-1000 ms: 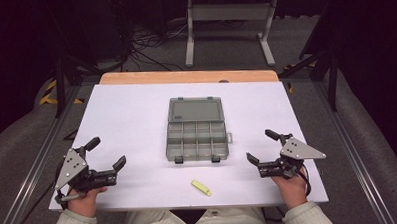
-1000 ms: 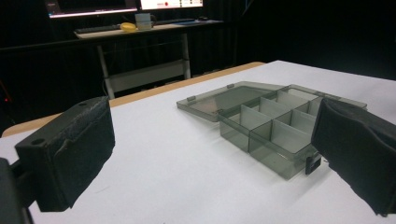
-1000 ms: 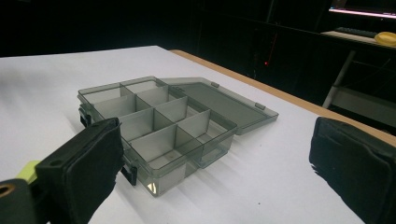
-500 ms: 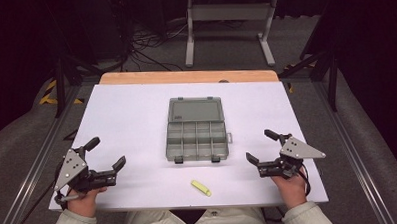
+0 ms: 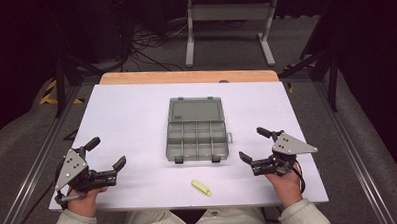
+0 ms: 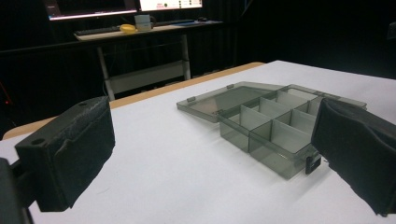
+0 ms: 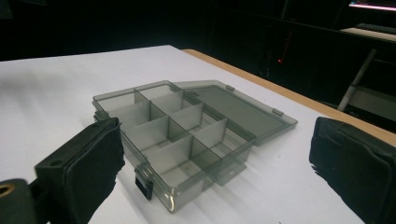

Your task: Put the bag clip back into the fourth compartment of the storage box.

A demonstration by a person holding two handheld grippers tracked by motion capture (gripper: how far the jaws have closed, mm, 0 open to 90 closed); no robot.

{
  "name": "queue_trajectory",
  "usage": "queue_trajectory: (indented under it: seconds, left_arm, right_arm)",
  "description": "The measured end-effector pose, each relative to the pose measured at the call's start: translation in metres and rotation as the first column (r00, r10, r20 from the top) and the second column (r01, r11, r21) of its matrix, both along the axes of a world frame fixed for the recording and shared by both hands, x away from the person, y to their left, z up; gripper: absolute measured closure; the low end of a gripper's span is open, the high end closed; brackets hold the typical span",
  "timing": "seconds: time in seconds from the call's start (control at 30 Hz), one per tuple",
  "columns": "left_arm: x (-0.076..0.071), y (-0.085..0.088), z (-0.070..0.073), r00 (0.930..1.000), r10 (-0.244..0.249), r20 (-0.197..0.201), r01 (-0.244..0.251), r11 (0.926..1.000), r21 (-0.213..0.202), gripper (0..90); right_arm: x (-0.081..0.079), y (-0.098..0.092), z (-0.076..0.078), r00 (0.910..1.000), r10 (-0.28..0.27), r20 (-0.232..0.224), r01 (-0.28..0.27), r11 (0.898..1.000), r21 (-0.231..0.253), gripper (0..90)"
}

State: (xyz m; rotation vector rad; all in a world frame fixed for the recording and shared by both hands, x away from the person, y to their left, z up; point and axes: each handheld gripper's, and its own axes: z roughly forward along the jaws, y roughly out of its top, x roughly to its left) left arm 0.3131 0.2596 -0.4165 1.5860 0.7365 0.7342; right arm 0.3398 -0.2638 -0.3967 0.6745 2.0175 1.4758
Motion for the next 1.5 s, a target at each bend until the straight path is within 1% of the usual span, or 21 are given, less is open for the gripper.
queue_trajectory:
  seconds: [0.1,0.13,0.33,0.5,0.63,0.83,1.07,1.2,1.27,1.4,1.5]
  left_arm:
    - [0.000,0.001,0.000,1.0000,0.002,0.001,-0.002,1.0000,-0.003,0.3]
    - [0.000,0.001,0.000,1.0000,0.002,0.001,-0.002,1.0000,-0.003,0.2]
    - [0.000,0.001,0.000,1.0000,0.000,0.003,0.000,1.0000,-0.003,0.3]
    - [0.000,0.001,0.000,1.0000,0.001,0.004,-0.001,1.0000,-0.003,0.3]
    - [0.000,0.001,0.000,1.0000,0.000,0.004,0.000,1.0000,-0.003,0.3]
    - [-0.001,0.001,0.001,1.0000,0.000,0.004,0.000,1.0000,-0.003,0.2]
    - [0.000,0.001,0.001,1.0000,-0.001,0.003,0.001,1.0000,-0.002,0.2]
    - [-0.001,0.001,0.001,1.0000,-0.001,0.004,0.001,1.0000,-0.003,0.2]
    - [0.000,0.001,0.001,1.0000,-0.002,0.003,0.002,1.0000,-0.002,0.2]
    - [-0.001,0.001,0.001,1.0000,-0.001,0.004,0.001,1.0000,-0.003,0.3]
    - [0.000,0.001,0.001,1.0000,-0.001,0.004,0.001,1.0000,-0.004,0.3]
  right_arm:
    - [0.001,0.008,0.002,0.9999,0.012,-0.002,-0.012,1.000,0.001,3.6]
    - [0.001,0.008,0.002,0.9999,0.012,-0.002,-0.012,1.000,0.001,3.6]
    - [0.004,0.024,0.008,0.9987,0.048,-0.016,-0.049,0.999,-0.001,3.6]
    - [0.007,0.039,0.012,0.9960,0.087,-0.020,-0.088,0.996,-0.004,3.3]
    - [0.008,0.050,0.014,0.9936,0.111,-0.022,-0.111,0.994,-0.015,3.2]
    - [0.010,0.061,0.016,0.9908,0.134,-0.018,-0.134,0.991,-0.024,3.2]
    - [0.013,0.073,0.017,0.9843,0.172,-0.042,-0.173,0.984,-0.029,2.3]
    - [0.013,0.076,0.018,0.9839,0.168,-0.059,-0.170,0.985,-0.023,2.2]
    - [0.014,0.079,0.019,0.9841,0.160,-0.077,-0.162,0.987,-0.022,2.2]
    - [0.016,0.083,0.020,0.9798,0.173,-0.100,-0.175,0.984,-0.010,2.2]
    - [0.016,0.087,0.020,0.9769,0.187,-0.103,-0.189,0.982,-0.011,2.4]
